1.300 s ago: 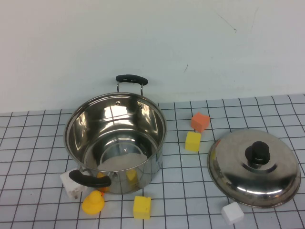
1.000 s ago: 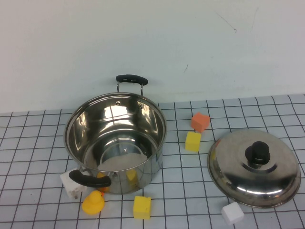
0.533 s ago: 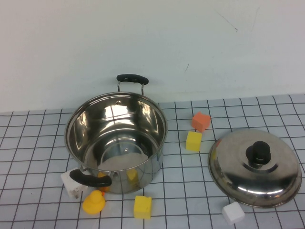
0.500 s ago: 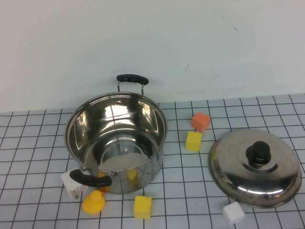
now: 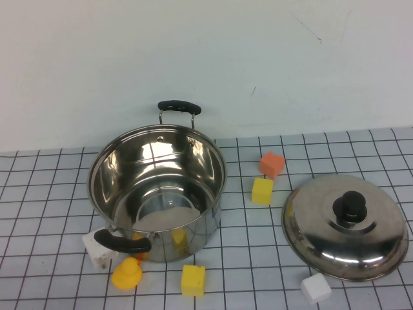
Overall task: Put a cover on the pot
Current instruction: Pick up the pot lid
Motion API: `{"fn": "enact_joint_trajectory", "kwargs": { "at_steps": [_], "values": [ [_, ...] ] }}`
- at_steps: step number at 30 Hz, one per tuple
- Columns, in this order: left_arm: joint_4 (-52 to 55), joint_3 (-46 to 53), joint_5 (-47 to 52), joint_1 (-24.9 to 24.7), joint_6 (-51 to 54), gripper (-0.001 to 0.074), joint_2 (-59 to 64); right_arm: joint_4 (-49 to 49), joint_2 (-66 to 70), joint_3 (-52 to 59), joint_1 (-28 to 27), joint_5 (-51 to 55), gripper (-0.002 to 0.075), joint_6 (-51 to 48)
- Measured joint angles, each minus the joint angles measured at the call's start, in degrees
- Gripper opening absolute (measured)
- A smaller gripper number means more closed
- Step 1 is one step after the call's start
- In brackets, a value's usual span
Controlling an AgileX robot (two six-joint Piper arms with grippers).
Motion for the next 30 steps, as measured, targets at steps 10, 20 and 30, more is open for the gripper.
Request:
{"fn": "enact_joint_trajectory", "kwargs": {
  "at_steps": [10, 20, 30],
  "values": [
    [0.0, 0.0, 0.0, 0.0, 0.0, -0.0003, 0.0, 1.8, 0.0, 0.0, 0.0, -0.8, -0.0002, -7.1],
    [0.0, 0.0, 0.0, 0.0, 0.0, -0.0003, 0.0, 2.0, 6.0, -10.6, 0.0, 8.1, -0.0002, -25.2],
    [0.0, 0.0, 0.0, 0.0, -0.2, -0.0002, 0.0, -2.4, 33.6, -22.7, 0.8, 2.6, -0.0002, -30.4]
  ]
}}
